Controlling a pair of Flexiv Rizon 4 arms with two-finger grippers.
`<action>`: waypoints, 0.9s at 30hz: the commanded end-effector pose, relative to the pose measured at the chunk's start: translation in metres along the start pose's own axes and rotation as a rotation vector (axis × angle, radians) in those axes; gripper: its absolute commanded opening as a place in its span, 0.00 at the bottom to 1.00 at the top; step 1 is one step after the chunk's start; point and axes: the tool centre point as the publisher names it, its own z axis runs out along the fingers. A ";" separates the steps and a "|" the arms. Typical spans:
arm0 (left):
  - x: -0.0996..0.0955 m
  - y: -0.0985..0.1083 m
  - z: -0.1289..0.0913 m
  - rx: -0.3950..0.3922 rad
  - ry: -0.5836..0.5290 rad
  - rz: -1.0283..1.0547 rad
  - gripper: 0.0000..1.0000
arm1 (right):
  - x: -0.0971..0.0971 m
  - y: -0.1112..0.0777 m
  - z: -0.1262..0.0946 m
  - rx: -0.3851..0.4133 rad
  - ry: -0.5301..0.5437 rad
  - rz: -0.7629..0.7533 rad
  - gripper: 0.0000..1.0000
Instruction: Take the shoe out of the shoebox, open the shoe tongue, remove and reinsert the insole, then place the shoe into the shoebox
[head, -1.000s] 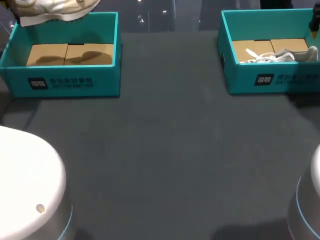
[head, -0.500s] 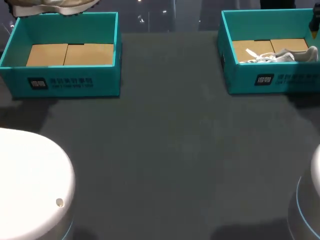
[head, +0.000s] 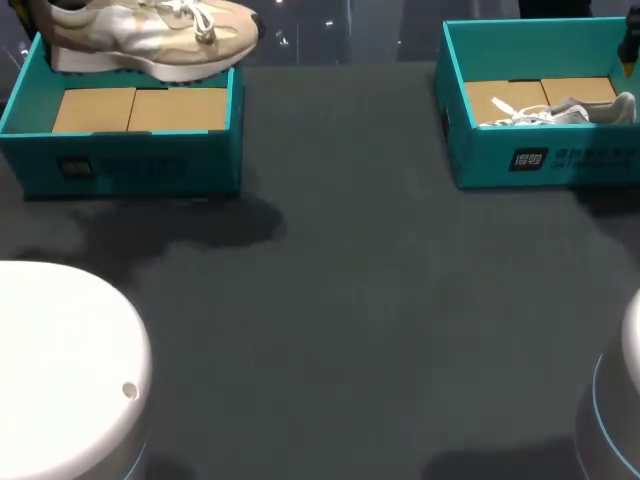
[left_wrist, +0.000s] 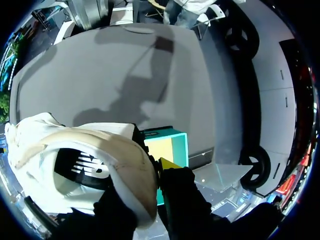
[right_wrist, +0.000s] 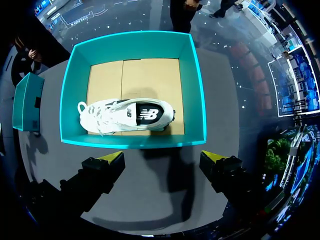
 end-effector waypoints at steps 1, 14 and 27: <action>-0.018 -0.050 0.000 -0.147 0.027 0.005 0.00 | 0.000 -0.001 0.000 -0.002 -0.001 0.001 1.00; -0.071 -0.110 0.014 -0.165 0.105 -0.042 0.00 | 0.000 -0.001 0.000 -0.002 -0.001 0.001 1.00; -0.081 -0.117 0.016 -0.179 0.126 -0.036 0.00 | 0.000 -0.001 0.000 -0.002 -0.001 0.001 1.00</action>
